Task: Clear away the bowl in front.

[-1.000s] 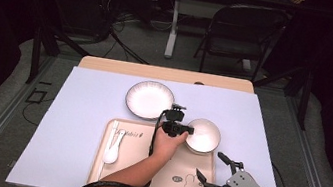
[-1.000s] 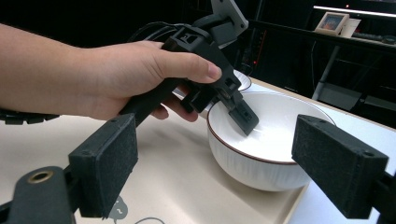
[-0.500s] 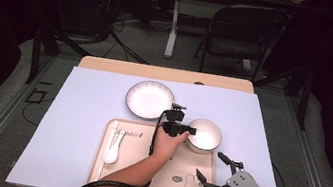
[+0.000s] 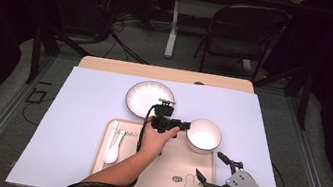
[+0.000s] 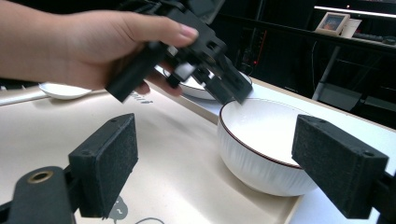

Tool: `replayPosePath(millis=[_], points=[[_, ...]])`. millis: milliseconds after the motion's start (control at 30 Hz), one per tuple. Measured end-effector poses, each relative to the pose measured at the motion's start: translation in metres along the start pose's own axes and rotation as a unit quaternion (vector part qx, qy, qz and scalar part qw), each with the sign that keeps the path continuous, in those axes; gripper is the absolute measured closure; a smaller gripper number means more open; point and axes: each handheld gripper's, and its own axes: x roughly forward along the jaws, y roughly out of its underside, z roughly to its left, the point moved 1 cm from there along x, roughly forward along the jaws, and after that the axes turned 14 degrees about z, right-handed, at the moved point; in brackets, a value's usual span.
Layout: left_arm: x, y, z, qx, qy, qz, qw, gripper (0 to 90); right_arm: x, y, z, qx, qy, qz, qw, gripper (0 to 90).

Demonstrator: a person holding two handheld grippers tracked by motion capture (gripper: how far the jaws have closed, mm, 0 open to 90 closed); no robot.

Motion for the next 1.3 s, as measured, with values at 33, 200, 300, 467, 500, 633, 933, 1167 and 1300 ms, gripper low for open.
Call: replayPosePath(millis=[33, 200, 300, 467, 500, 633, 933, 1167, 1300], points=[[-0.004, 0.0, 0.002, 0.001, -0.002, -0.003, 1.0, 48.4, 0.0, 0.0, 0.0, 0.0, 0.001, 0.0, 1.0, 14.0], [-0.02, 0.001, 0.013, -0.004, -0.015, -0.02, 0.9997, 46.1, 0.0, 0.0, 0.0, -0.002, 0.001, -0.001, 1.0, 13.9], [-0.03, 0.001, 0.021, -0.004, -0.027, -0.027, 0.9993, 45.0, 0.0, 0.0, 0.0, -0.002, 0.001, -0.001, 1.0, 14.0], [-0.049, 0.0, 0.033, -0.007, -0.046, -0.042, 0.998, 43.5, 0.0, 0.0, 0.0, -0.001, 0.002, 0.001, 1.0, 14.0], [-0.053, -0.001, 0.036, -0.008, -0.05, -0.046, 0.9977, 43.2, 0.0, 0.0, 0.0, -0.002, 0.001, 0.001, 1.0, 14.0], [-0.068, -0.003, 0.047, -0.013, -0.066, -0.06, 0.9959, 41.6, 0.0, 0.0, 0.0, -0.001, 0.002, 0.001, 1.0, 14.0], [-0.092, -0.007, 0.066, -0.028, -0.092, -0.078, 0.9923, 41.8, 0.0, 0.0, 0.0, -0.001, 0.002, 0.002, 1.0, 14.0], [-0.103, -0.007, 0.081, -0.048, -0.101, -0.086, 0.99, 41.9, 0.0, 0.0, 0.001, -0.003, -0.001, -0.001, 1.0, 14.0], [-0.108, -0.007, 0.087, -0.052, -0.107, -0.088, 0.9889, 42.0, 0.0, 0.0, 0.001, -0.003, 0.001, 0.0, 1.0, 14.0]])
